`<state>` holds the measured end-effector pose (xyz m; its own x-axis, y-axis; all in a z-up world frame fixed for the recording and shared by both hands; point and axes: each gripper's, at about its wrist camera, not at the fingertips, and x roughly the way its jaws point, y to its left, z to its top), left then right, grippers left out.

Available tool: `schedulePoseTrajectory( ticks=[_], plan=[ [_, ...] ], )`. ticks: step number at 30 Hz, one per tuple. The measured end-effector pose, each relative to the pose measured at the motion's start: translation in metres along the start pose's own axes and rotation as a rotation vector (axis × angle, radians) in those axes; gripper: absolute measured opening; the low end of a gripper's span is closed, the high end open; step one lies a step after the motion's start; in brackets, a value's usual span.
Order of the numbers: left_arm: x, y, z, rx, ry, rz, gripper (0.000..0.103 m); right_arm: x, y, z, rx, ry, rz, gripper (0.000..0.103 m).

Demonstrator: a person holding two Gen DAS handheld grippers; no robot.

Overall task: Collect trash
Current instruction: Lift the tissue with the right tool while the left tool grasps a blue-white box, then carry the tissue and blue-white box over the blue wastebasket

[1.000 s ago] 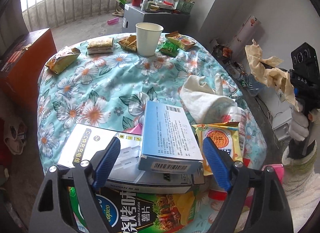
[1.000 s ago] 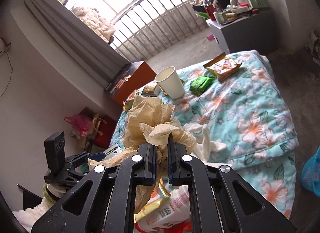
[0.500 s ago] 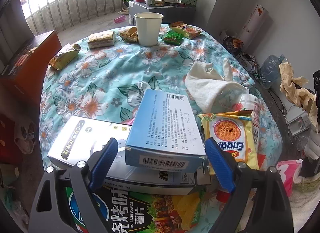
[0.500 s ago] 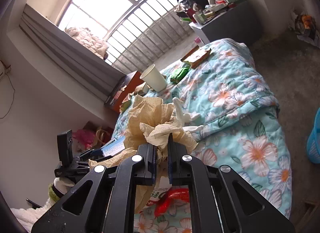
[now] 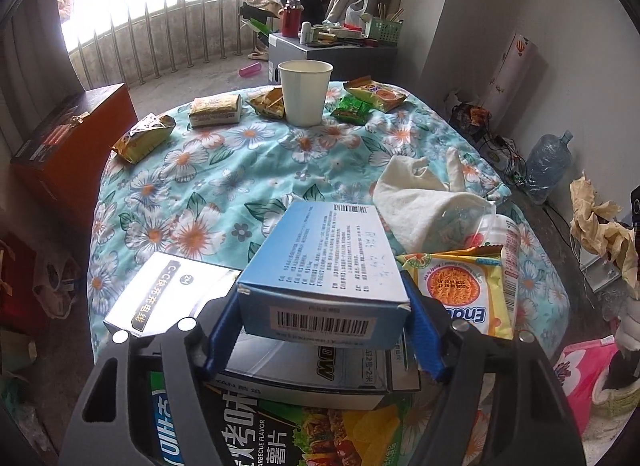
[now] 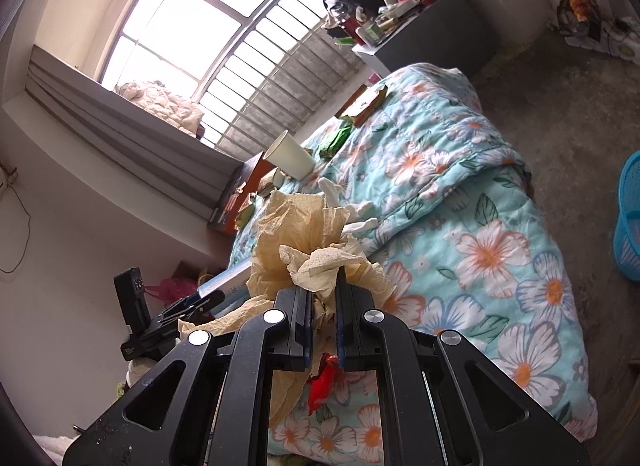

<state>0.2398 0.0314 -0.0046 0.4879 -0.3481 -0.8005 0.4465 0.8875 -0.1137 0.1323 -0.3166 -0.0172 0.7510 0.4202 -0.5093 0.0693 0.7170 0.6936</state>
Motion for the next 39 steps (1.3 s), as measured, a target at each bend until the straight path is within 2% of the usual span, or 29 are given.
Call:
schedulePoseTrajectory(
  ticks=[7,12,17,22,27,32,39],
  plan=[
    [-0.043,-0.002,0.001,-0.020,-0.104,-0.012,0.070,-0.012,0.002,-0.004,0.010,-0.029,-0.004,0.008],
    [-0.080,-0.016,0.004,-0.009,-0.187,-0.052,0.070,-0.026,0.002,-0.006,0.019,-0.069,-0.004,0.008],
    [-0.104,-0.047,0.017,0.026,-0.239,-0.146,0.070,-0.053,-0.005,-0.007,0.044,-0.140,-0.010,0.008],
    [-0.107,-0.102,0.039,0.117,-0.260,-0.250,0.070,-0.089,-0.026,-0.011,0.092,-0.230,-0.040,0.008],
    [-0.082,-0.180,0.061,0.236,-0.210,-0.355,0.070,-0.131,-0.065,-0.020,0.178,-0.328,-0.106,0.008],
    [-0.029,-0.281,0.079,0.346,-0.079,-0.445,0.070,-0.162,-0.125,-0.031,0.320,-0.414,-0.173,0.008],
    [0.072,-0.416,0.079,0.506,0.096,-0.471,0.070,-0.168,-0.222,-0.038,0.552,-0.459,-0.246,0.008]
  ],
)
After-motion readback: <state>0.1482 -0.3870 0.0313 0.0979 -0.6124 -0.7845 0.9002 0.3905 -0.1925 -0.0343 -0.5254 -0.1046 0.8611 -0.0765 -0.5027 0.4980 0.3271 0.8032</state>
